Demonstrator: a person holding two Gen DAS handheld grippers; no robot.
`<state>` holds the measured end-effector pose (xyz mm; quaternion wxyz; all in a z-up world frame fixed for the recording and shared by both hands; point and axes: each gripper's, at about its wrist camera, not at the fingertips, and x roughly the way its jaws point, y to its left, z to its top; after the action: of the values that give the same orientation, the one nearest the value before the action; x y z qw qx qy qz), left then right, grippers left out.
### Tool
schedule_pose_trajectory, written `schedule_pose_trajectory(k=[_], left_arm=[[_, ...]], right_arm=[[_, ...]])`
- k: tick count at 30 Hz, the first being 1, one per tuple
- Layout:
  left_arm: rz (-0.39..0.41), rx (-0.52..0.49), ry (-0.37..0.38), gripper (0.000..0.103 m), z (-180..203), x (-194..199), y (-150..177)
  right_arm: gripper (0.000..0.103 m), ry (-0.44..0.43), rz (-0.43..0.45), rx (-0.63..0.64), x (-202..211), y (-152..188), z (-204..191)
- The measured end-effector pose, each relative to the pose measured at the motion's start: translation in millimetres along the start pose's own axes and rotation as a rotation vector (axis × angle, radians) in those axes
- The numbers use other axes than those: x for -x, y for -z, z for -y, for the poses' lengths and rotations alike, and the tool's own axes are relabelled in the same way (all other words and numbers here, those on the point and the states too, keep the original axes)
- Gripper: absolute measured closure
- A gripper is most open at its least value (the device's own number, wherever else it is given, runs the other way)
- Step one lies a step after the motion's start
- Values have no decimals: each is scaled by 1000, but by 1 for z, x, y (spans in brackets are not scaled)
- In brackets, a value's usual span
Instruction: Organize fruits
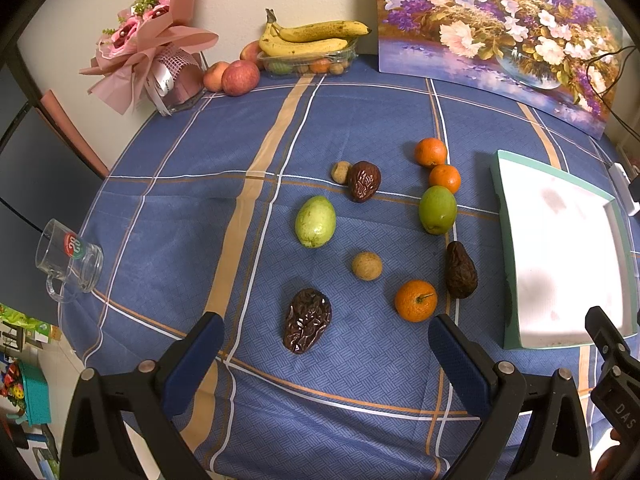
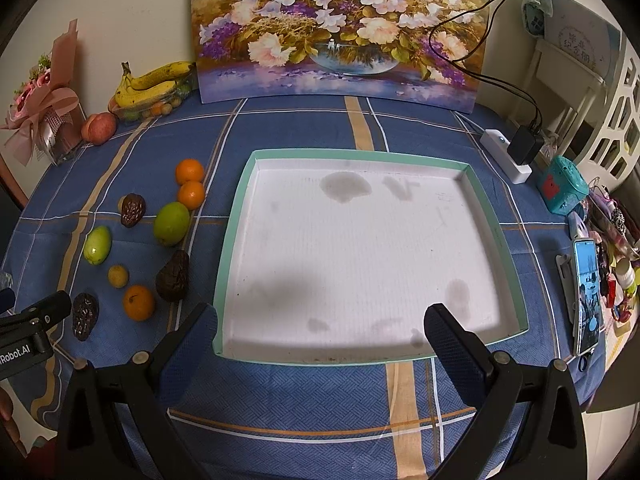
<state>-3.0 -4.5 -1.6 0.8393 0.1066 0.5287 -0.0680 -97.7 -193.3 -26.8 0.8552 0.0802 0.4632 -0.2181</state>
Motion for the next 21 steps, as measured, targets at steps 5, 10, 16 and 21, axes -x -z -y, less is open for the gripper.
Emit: schedule_pose_trajectory(k=[5,10,16,21], left_arm=[[0,0,1,0,0,0,1],[-1,0,0,0,0,0,0],[-2,1,0,0,0,-1,2],[-3,2,1,0,-1,-2,3]], right_arm=[[0,0,-1,0,0,0,0],[0,1,-2,1,0,-1,0],[0,1,-3,1,-1,0,0],[0,1,-3,1,-1,0,0]])
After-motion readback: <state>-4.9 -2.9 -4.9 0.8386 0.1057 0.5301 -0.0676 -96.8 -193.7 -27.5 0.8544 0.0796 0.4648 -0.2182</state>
